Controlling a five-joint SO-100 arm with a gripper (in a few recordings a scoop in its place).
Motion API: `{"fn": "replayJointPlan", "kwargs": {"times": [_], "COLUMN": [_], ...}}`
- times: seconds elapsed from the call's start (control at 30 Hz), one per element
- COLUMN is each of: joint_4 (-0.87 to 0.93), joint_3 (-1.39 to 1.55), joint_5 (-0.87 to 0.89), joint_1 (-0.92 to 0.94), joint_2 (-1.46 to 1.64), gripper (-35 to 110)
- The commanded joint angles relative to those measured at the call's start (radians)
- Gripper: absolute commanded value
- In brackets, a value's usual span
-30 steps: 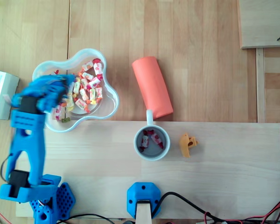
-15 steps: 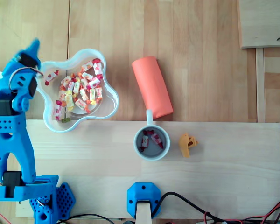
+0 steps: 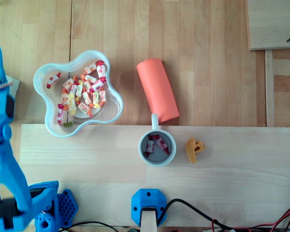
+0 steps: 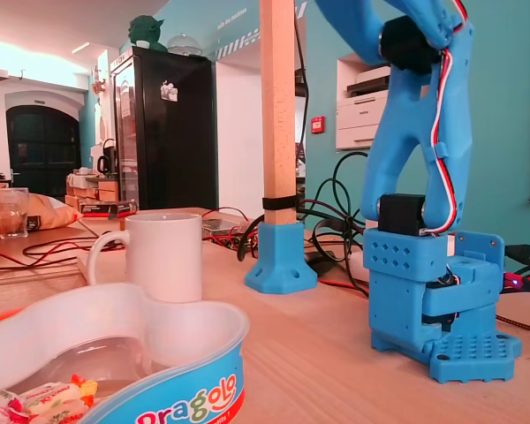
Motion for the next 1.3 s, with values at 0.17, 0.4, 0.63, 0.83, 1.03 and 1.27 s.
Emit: {"fn": "replayJointPlan", "kwargs": {"times": [0.17, 0.4, 0.63, 0.83, 1.03, 1.27], "joint_4": [-0.112, -0.485, -0.881, -0.904, -0.904, -0.904], "joint_3": [0.405, 1.003, 1.353, 1.371, 1.387, 1.393], "joint_5": [0.009, 0.003, 0.002, 0.003, 0.003, 0.005], "joint_1": [0.023, 0.023, 0.023, 0.023, 0.021, 0.021], "joint_2": [0.433, 0.845, 1.046, 1.051, 1.057, 1.066], "gripper": [16, 16, 16, 16, 16, 15]}}
